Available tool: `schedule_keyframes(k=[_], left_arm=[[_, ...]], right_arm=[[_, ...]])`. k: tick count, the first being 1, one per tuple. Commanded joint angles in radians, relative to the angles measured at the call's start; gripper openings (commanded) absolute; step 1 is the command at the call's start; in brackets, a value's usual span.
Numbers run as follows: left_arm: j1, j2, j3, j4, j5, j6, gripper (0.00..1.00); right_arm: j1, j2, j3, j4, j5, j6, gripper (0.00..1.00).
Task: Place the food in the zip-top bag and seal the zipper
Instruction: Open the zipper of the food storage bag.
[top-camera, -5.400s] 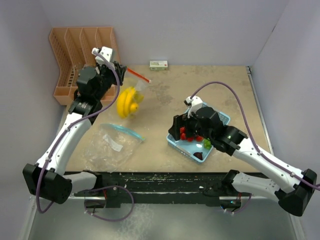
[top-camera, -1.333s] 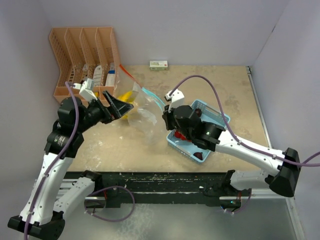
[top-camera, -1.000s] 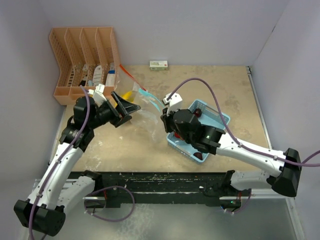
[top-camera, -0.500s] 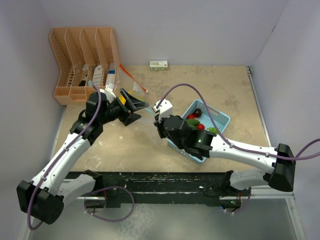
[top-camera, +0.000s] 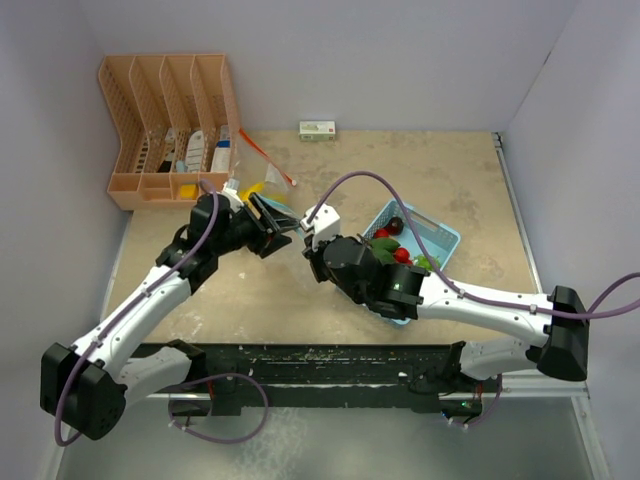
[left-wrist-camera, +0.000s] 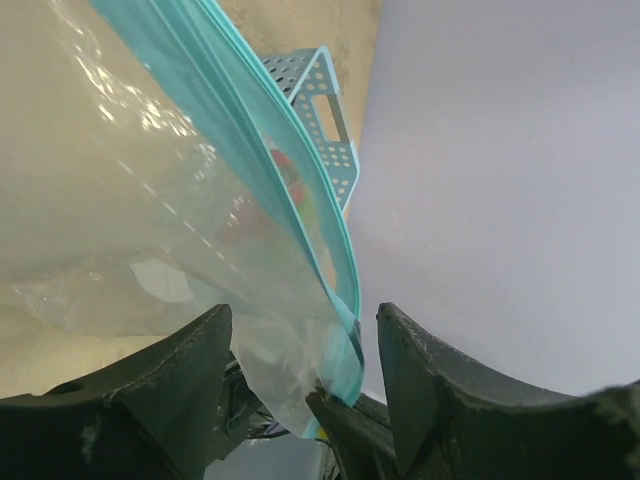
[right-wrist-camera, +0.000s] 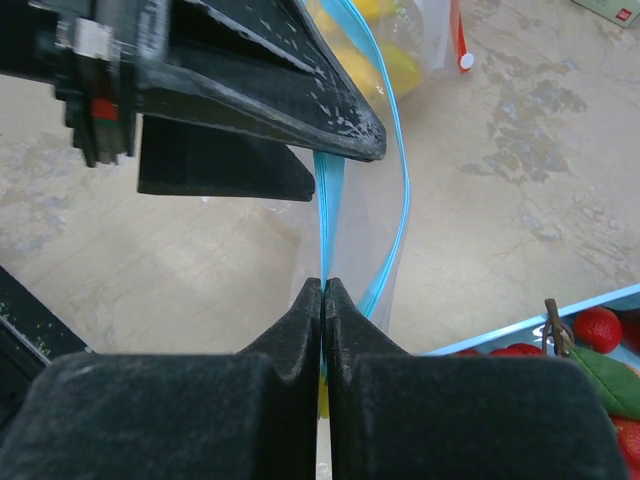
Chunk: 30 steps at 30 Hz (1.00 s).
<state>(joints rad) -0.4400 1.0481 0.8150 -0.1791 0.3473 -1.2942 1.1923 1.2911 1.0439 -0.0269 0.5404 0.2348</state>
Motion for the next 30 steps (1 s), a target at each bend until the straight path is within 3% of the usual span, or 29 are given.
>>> schedule_keyframes(k=[1,4,8,10,13,17,21,24,27,30], left_arm=[[-0.005,0.023,-0.027,0.089,-0.019,-0.031,0.63],[-0.005,0.034,-0.042,0.114,-0.021,-0.03,0.57],[-0.005,0.04,-0.057,0.13,-0.022,-0.028,0.26],[-0.005,0.041,-0.058,0.132,-0.016,-0.023,0.14],[-0.005,0.033,-0.06,0.127,-0.015,-0.009,0.13],[-0.005,0.0,-0.051,0.104,-0.035,0.042,0.0],[-0.005,-0.029,-0.038,0.055,-0.062,0.152,0.0],[-0.005,-0.031,-0.021,0.003,-0.067,0.253,0.0],[-0.005,-0.03,0.007,-0.045,-0.063,0.379,0.0],[-0.005,-0.03,0.039,-0.1,-0.054,0.477,0.0]], right_arm=[[0.022,-0.014,0.039,0.038,0.019,-0.016,0.0],[0.031,-0.019,0.036,0.035,0.013,-0.023,0.0],[0.038,-0.02,0.035,0.018,0.03,-0.021,0.0],[0.038,-0.021,0.031,0.015,0.043,-0.014,0.0],[0.037,-0.017,0.03,0.004,0.066,-0.008,0.0],[0.038,-0.016,0.042,-0.046,0.094,0.017,0.0],[0.038,-0.079,0.047,-0.084,0.109,0.043,0.19],[0.038,-0.128,0.081,-0.136,0.076,0.063,0.26],[0.036,-0.16,0.117,-0.152,0.018,0.085,0.53],[0.036,-0.153,0.162,-0.165,0.005,0.088,0.69]])
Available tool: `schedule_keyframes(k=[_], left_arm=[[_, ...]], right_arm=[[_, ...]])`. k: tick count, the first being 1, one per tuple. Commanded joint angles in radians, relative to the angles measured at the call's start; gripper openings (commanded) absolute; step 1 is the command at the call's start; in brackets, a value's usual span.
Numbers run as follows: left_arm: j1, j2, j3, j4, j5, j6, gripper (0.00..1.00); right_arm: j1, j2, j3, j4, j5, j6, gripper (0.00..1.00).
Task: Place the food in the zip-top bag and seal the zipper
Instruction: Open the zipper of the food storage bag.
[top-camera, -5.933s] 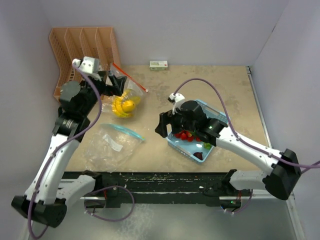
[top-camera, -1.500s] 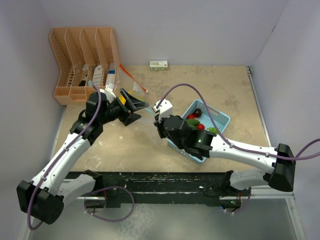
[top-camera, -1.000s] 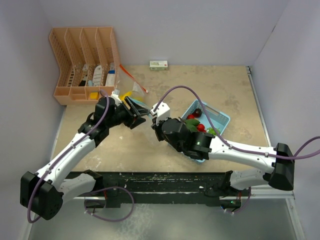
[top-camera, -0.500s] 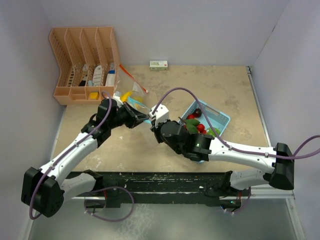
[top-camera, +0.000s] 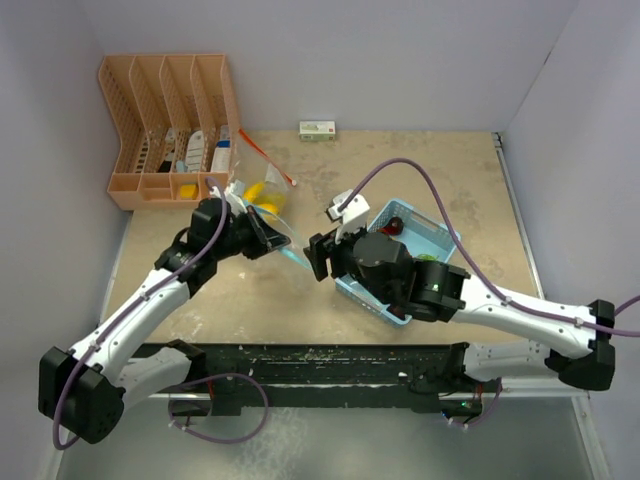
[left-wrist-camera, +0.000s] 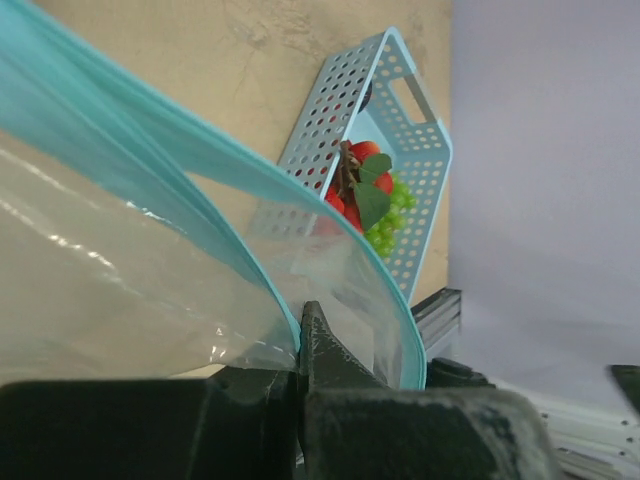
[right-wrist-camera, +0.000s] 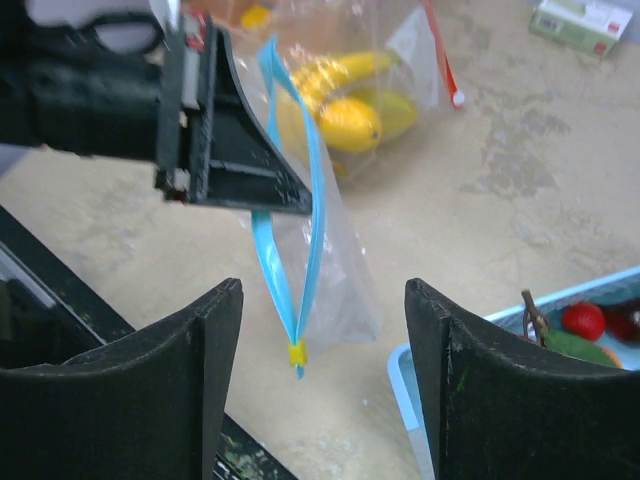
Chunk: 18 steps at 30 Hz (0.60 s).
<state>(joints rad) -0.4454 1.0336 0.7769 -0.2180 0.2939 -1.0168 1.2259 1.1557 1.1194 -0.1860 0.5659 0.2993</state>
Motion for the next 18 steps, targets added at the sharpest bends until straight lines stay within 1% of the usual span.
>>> schedule_keyframes(k=[1,5,8,15,18], left_arm=[[0.0,-0.017,0.085,-0.077,0.006,0.236,0.0],[0.0,-0.021,0.136,-0.134,0.038,0.351,0.0],[0.001,-0.014,0.174,-0.165,0.066,0.408,0.0],[0.001,-0.011,0.227,-0.174,0.109,0.451,0.0],[0.001,-0.013,0.232,-0.161,0.169,0.46,0.0]], right_arm=[[0.002,0.005,0.106,-0.025,-0.019,0.021,0.7],[0.001,0.117,0.189,-0.07,0.0,0.014,0.7],[0.0,0.197,0.253,-0.091,-0.022,0.02,0.7],[0.001,0.28,0.317,-0.112,-0.024,0.046,0.68],[-0.002,0.293,0.317,-0.113,-0.004,0.053,0.66]])
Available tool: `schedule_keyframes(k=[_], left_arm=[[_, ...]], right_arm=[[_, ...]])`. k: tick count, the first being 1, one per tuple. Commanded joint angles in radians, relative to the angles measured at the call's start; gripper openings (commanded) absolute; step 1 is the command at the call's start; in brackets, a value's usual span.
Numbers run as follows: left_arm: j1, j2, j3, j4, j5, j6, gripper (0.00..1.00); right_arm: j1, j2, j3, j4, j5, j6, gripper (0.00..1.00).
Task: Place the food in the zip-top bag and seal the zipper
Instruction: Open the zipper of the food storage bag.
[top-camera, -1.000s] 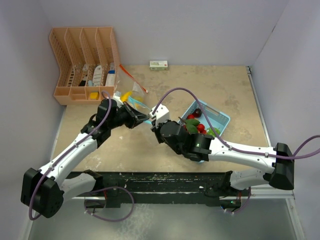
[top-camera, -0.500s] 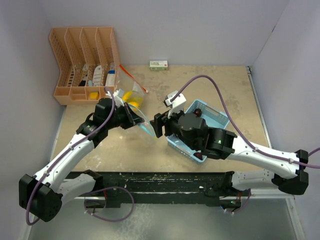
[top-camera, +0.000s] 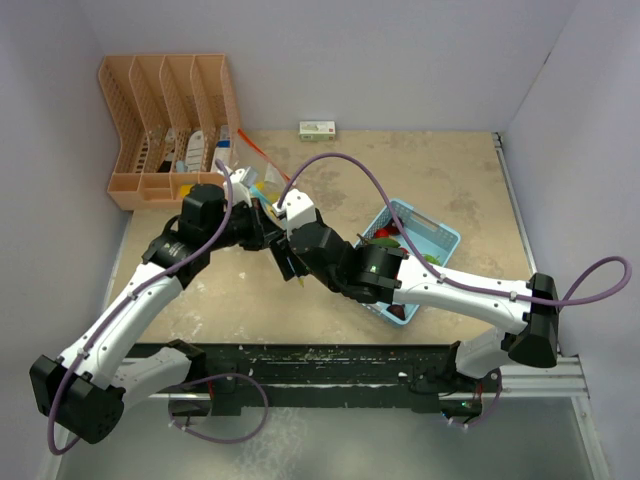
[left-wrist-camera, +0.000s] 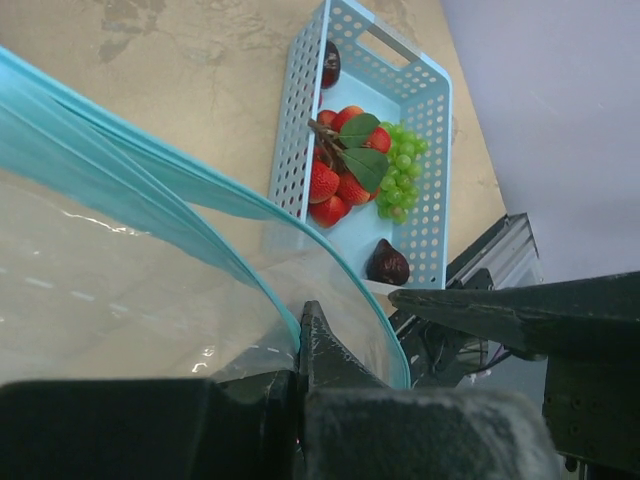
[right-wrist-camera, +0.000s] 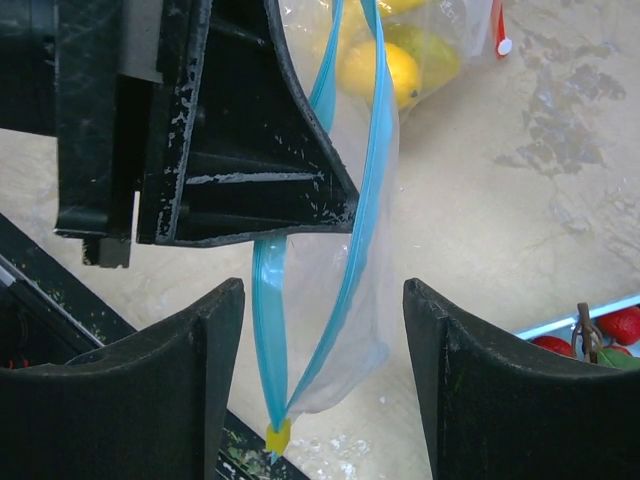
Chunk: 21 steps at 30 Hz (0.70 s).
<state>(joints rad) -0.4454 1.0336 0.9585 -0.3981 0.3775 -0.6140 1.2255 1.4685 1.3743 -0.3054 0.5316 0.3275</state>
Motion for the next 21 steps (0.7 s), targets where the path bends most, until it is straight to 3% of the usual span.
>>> schedule_keyframes(k=[1,10,14,21], left_arm=[[0.0,-0.014,0.051,0.019,0.104,0.063,0.0],[0.001,-0.066,0.069,-0.103,0.081,0.132,0.0],[0.0,-0.077,0.068,-0.082,0.121,0.125,0.0],[0.0,-0.074,0.071,-0.064,0.2,0.122,0.0]], right_arm=[[-0.002,-0.014,0.065,-0.002,0.049,0.027,0.66],[-0.009,-0.018,0.054,0.006,0.076,0.046,0.55],[-0.014,0.016,0.073,-0.011,0.091,0.053,0.44],[-0.019,0.083,0.126,-0.041,0.177,0.091,0.41]])
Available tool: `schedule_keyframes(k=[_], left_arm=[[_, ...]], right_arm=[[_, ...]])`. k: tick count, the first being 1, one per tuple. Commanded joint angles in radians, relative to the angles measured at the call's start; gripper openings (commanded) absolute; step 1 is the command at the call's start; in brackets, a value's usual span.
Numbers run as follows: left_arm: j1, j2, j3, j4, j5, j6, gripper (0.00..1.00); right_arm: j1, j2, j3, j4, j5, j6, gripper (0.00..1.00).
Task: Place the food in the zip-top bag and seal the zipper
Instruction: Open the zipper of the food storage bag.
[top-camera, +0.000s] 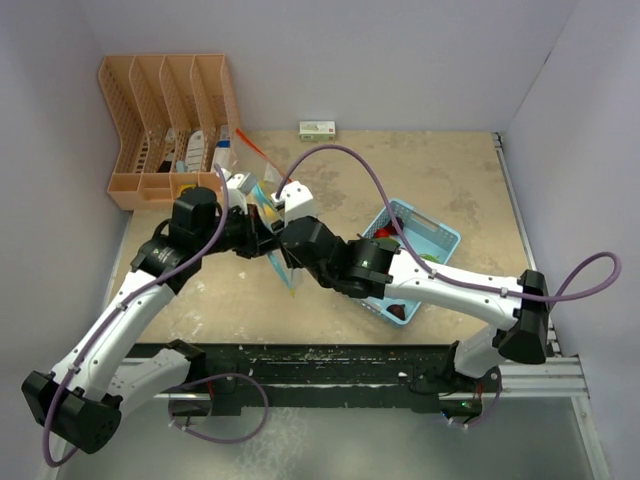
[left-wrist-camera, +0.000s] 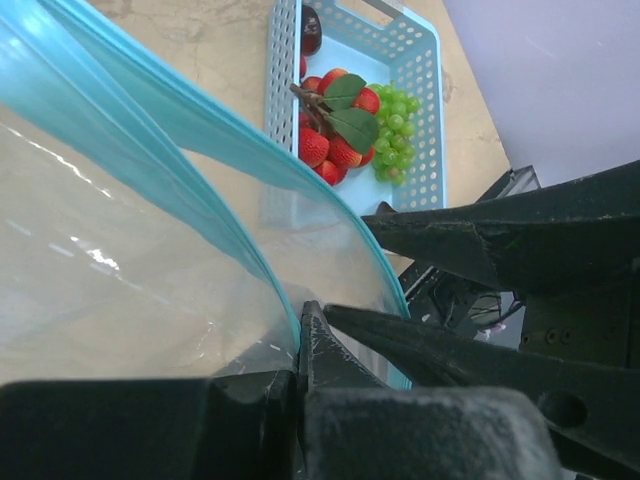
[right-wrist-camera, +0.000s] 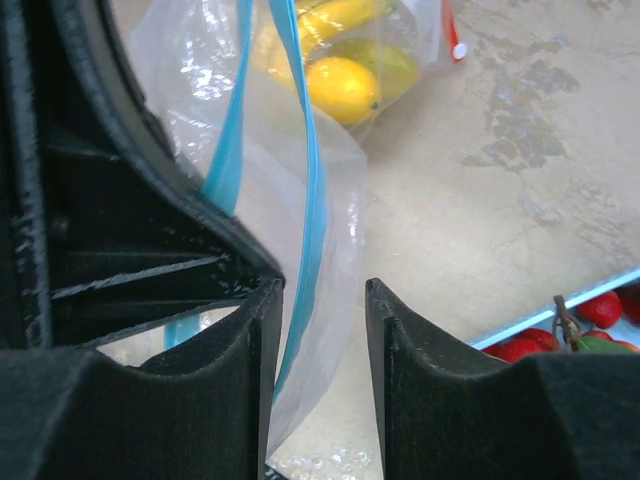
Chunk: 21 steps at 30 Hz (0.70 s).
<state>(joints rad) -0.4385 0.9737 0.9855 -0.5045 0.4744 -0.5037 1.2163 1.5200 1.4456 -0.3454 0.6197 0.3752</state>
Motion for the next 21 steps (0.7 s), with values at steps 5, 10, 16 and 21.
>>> schedule_keyframes(k=[5,10,16,21], left_arm=[[-0.007,-0.039,0.058,-0.036,0.131,0.054,0.0],[-0.006,-0.12,0.078,-0.226,0.02,0.115,0.0],[-0.006,-0.184,0.125,-0.47,-0.318,0.15,0.0],[-0.005,-0.154,0.156,-0.485,-0.413,0.152,0.0]], right_arm=[[-0.061,0.072,0.076,-0.118,0.209,0.17,0.19],[-0.189,0.041,-0.012,-0.26,0.269,0.372,0.05],[-0.254,-0.016,-0.124,-0.38,0.343,0.54,0.04],[-0.255,-0.112,-0.224,-0.054,0.08,0.222,0.15]])
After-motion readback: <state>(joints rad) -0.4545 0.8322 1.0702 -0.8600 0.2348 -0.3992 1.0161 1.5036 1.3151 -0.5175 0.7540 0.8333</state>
